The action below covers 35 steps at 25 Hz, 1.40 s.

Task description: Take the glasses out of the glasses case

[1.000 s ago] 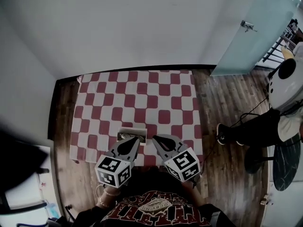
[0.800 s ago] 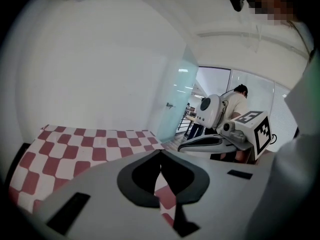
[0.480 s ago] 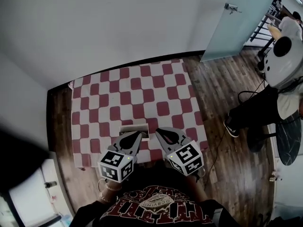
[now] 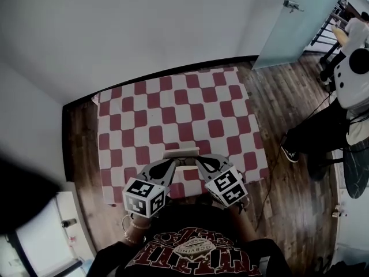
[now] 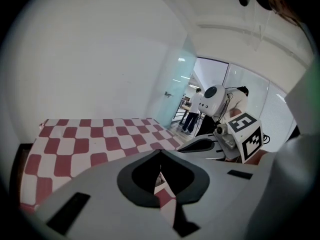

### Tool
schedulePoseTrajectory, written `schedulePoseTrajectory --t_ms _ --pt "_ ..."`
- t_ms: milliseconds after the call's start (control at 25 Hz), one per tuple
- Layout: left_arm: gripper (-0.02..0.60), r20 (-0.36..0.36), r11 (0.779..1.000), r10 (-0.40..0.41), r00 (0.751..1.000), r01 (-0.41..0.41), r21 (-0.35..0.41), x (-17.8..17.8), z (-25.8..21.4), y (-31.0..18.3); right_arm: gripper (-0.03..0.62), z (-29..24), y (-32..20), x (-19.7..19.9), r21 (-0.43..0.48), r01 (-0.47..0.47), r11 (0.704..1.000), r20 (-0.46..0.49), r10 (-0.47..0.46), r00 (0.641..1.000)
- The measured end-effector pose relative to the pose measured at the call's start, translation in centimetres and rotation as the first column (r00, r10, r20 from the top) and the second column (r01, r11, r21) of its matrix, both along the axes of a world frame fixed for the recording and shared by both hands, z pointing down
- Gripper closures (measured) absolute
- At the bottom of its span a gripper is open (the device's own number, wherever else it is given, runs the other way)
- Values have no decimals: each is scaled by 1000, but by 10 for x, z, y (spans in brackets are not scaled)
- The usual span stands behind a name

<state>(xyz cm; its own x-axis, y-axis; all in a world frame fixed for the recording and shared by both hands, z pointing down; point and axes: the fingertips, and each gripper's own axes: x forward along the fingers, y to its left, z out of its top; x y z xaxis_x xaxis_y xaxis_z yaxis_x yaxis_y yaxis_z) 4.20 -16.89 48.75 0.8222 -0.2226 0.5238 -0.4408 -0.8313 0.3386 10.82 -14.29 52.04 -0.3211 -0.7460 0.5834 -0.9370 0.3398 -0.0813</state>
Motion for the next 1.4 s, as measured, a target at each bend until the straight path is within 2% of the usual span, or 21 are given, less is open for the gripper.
schedulePoseTrajectory --t_ms 240,440,600,800,1040,1280,1400 --pt "572 29 999 13 999 -12 -50 -20 20 -6 574 27 -11 -22 -78 52 996 -25 -54 998" --pt "572 30 996 0 1000 3 -90 -34 29 -14 572 51 -14 -32 -150 129 980 -146 -151 978" --pt "572 53 996 9 999 -4 -95 -38 39 -15 572 64 -16 -41 -181 154 971 -183 -187 965" --pt "572 111 997 50 993 -43 -58 -40 48 -11 572 82 -14 -49 -244 231 942 -267 -295 918" --pt "571 125 993 90 988 -79 -91 -38 58 0 572 95 -14 -53 -306 274 912 -310 -368 877" --pt "572 133 991 87 987 -72 -109 -44 66 7 572 105 -15 -60 -332 309 891 -319 -414 852" --pt "572 131 991 73 989 -57 -117 -49 68 8 572 109 -17 -62 -344 335 877 -346 -450 824"
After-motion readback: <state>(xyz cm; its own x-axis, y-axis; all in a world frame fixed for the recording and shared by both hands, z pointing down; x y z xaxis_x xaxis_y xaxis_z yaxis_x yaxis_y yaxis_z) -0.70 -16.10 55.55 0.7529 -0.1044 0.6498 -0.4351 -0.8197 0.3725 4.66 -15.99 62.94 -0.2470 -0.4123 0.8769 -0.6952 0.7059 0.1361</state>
